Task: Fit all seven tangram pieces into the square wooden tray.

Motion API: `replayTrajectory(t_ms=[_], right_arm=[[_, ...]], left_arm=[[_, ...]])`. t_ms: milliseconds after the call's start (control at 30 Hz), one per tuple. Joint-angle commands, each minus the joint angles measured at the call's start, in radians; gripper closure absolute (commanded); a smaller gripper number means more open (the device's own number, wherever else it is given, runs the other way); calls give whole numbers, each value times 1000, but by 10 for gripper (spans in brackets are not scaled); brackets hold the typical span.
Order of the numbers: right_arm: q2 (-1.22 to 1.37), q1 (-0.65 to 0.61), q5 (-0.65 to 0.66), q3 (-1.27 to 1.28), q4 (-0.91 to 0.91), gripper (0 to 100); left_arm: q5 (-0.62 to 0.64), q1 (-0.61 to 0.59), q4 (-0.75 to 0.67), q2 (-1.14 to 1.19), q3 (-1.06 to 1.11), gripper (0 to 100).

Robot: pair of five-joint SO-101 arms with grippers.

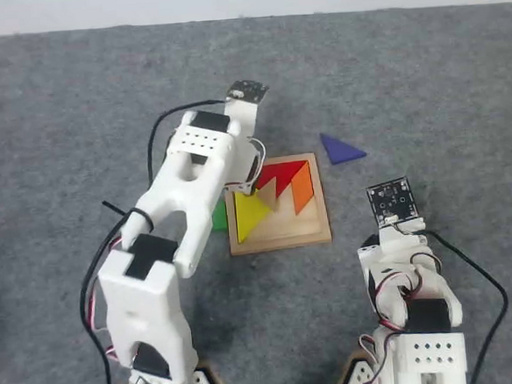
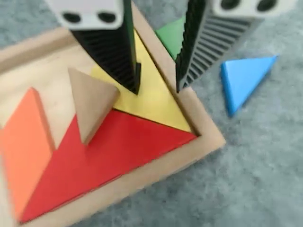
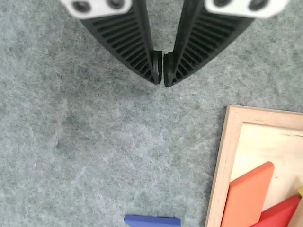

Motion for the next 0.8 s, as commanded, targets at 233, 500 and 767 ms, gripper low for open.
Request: replayTrajectory(t_ms=[233, 500, 767], right_arm=[[-18, -13, 9, -17, 2, 983], [-18, -13, 9, -17, 2, 983], [-18, -13, 9, -15, 2, 983]], left_arm=[[66, 144, -18, 61, -91, 885], [86, 164, 29, 63, -157, 885], [81, 166, 104, 43, -211, 885]])
